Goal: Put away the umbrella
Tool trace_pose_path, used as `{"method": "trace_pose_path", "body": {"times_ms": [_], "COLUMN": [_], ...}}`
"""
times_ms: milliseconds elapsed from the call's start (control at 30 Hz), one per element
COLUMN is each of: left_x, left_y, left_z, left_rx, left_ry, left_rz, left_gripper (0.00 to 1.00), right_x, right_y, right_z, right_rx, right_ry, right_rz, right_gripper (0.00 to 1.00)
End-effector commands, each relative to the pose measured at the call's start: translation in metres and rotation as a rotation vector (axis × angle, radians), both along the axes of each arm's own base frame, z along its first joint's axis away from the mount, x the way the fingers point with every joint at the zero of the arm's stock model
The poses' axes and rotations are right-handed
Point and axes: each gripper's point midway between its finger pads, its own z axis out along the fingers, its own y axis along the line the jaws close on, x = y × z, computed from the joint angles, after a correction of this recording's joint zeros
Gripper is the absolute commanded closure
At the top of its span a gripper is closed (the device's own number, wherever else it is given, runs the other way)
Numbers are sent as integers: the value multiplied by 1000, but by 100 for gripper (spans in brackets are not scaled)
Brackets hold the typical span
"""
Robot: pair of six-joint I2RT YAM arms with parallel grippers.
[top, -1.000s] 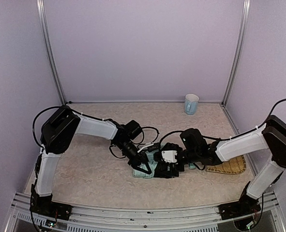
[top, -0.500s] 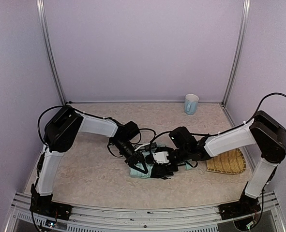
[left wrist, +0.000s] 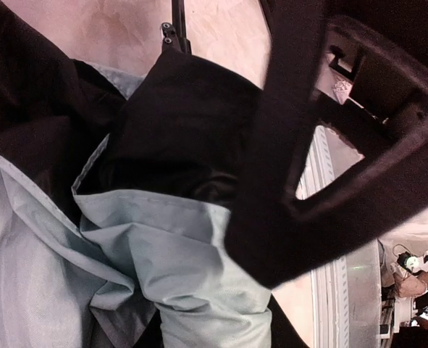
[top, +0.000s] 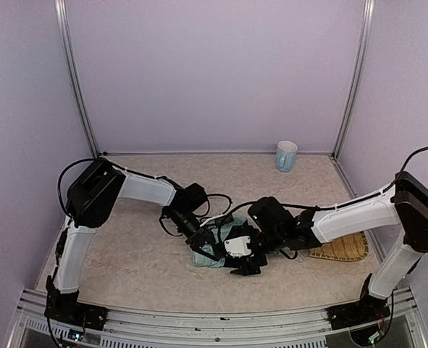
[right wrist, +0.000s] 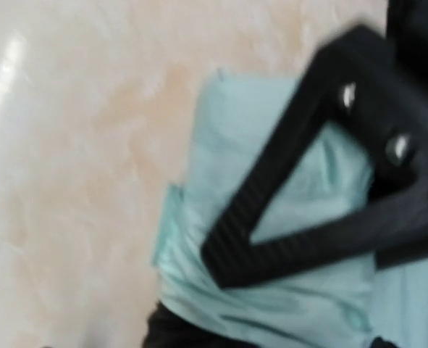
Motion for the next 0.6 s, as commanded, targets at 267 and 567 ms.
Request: {"method": "trace_pose_path", "body": {"times_ms": [267, 567], "left_x": [-39, 11], "left_y": [65, 38], "left_z": [-89, -43], "left_rx": [422, 228], "left_ry": [65, -91], "left_rz": [-34, 104], "left_gripper": [85, 51], "right_x": [47, 30], "right_y": [-17, -24], "right_z": [-59, -68], "right_rx": [-209, -256], "right_ry": [-19, 100], "right_rz": [-171, -173], "right_gripper": [24, 77]}}
